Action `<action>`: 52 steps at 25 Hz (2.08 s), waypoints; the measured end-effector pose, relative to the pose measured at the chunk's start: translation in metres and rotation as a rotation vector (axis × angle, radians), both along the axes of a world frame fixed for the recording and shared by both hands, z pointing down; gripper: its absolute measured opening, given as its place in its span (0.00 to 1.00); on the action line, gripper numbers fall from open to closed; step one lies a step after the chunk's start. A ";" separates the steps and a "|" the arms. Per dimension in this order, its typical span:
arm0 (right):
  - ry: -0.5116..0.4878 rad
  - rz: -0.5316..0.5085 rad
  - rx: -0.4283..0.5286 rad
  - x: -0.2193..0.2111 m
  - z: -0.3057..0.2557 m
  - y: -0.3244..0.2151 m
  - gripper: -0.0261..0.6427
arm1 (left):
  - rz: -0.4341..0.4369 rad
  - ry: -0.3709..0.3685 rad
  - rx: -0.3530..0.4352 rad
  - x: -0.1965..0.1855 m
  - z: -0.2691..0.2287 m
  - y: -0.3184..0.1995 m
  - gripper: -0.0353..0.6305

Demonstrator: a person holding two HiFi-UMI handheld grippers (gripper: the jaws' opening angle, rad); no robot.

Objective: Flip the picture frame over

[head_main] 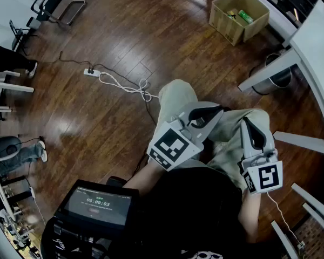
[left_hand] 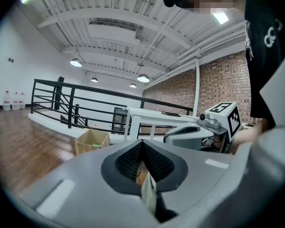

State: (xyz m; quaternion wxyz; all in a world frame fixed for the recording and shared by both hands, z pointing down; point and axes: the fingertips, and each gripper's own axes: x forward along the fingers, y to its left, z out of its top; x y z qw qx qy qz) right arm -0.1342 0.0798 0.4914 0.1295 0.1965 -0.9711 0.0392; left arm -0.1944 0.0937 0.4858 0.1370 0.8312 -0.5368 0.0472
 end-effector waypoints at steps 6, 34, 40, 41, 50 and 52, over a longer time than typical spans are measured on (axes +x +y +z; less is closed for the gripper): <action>-0.004 -0.003 0.007 -0.003 -0.005 -0.019 0.03 | 0.011 -0.004 -0.004 0.002 -0.003 -0.015 0.08; -0.045 0.098 0.014 0.015 -0.008 -0.092 0.03 | 0.087 -0.045 -0.015 0.017 -0.002 -0.079 0.08; -0.033 0.140 0.033 0.023 -0.015 -0.112 0.03 | 0.125 -0.033 0.004 0.022 -0.009 -0.103 0.08; -0.027 0.146 0.039 0.024 -0.016 -0.115 0.03 | 0.136 -0.028 0.008 0.023 -0.009 -0.107 0.08; -0.003 0.251 0.074 0.044 -0.026 -0.141 0.03 | 0.268 0.000 0.058 0.055 -0.018 -0.156 0.08; 0.002 0.270 0.083 0.050 -0.030 -0.147 0.03 | 0.296 0.008 0.058 0.065 -0.020 -0.165 0.08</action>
